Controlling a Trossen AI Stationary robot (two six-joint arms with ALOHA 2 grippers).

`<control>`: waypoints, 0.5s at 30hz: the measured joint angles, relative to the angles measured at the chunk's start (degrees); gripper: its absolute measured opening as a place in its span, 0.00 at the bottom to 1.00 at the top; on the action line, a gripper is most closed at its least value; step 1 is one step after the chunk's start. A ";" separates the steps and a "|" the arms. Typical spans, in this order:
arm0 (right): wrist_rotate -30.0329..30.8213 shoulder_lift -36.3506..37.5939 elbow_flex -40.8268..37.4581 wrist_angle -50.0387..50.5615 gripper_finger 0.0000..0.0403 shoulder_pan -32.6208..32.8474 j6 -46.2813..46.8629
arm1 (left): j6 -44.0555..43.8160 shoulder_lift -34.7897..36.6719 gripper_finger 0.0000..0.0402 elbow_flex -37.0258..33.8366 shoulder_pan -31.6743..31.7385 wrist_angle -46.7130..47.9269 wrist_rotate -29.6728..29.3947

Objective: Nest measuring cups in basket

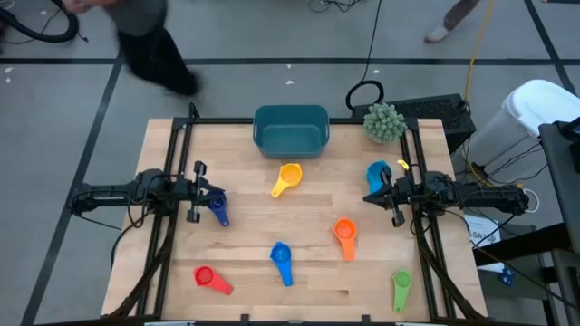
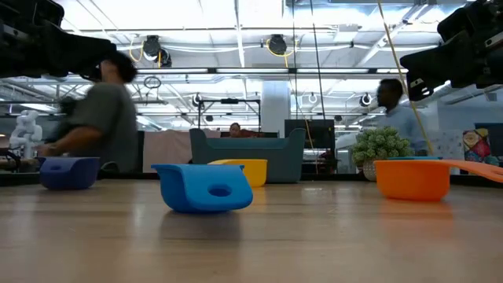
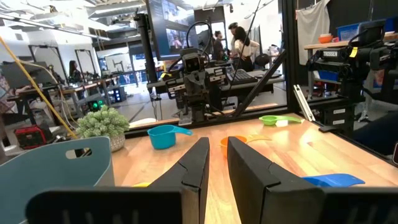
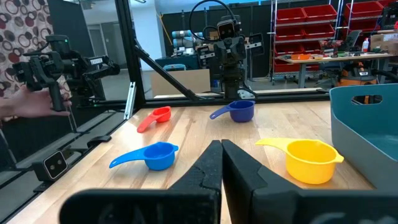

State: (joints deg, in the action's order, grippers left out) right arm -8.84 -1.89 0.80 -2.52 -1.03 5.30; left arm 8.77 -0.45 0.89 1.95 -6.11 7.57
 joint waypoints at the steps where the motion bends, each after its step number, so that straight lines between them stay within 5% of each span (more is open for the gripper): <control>1: 0.00 0.00 0.01 0.00 0.00 0.00 0.00 | 0.01 0.00 0.16 0.00 -0.02 -0.03 0.01; 8: -0.20 0.02 0.00 -3.25 0.00 0.00 -0.07 | -4.54 0.00 0.16 0.00 0.01 -1.92 0.03; 15: -0.22 0.00 0.02 -3.35 0.00 0.00 -0.01 | -22.78 -0.04 0.16 0.00 0.00 -6.94 0.04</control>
State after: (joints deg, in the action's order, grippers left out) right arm -9.06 -1.89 0.82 -5.87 -1.03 5.29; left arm -14.02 -0.49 0.89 1.95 -13.05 7.62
